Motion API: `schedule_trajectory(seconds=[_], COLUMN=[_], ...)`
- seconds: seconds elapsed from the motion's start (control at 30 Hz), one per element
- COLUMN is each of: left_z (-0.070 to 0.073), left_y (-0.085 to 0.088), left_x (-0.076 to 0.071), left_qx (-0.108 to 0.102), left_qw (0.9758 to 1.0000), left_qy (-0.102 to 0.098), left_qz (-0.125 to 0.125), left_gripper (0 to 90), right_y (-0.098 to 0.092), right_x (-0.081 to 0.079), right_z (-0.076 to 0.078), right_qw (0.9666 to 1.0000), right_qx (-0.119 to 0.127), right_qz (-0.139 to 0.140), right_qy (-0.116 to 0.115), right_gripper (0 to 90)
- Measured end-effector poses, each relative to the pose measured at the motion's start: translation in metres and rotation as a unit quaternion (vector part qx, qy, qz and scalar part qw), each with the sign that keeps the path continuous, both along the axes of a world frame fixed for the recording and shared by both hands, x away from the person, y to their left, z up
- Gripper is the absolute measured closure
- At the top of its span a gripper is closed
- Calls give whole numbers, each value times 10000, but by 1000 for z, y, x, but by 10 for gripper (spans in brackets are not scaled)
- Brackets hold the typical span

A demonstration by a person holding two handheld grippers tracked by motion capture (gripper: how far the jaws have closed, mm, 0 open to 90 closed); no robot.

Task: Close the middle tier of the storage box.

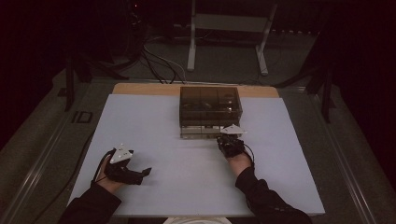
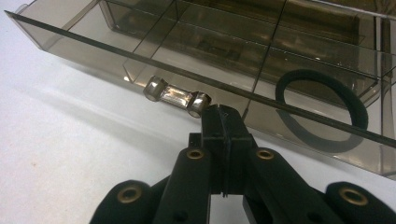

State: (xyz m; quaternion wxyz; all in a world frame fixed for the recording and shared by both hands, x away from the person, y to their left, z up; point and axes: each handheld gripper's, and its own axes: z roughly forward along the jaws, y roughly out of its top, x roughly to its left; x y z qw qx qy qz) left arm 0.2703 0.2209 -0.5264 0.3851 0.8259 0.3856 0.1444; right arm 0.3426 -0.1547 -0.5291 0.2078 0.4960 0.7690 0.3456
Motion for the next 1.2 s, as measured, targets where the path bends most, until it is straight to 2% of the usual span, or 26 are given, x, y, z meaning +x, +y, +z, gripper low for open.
schedule_trajectory(seconds=[1.2], left_z=[0], left_y=[1], left_x=[0], left_qx=[9], left_qw=[10000], left_qy=[-5], left_qz=[1], left_gripper=[9], right_y=[4], right_x=[8], right_z=[2], right_qw=[10000], right_qx=[-12], right_qz=[-41], right_qy=[-3], right_gripper=[900])
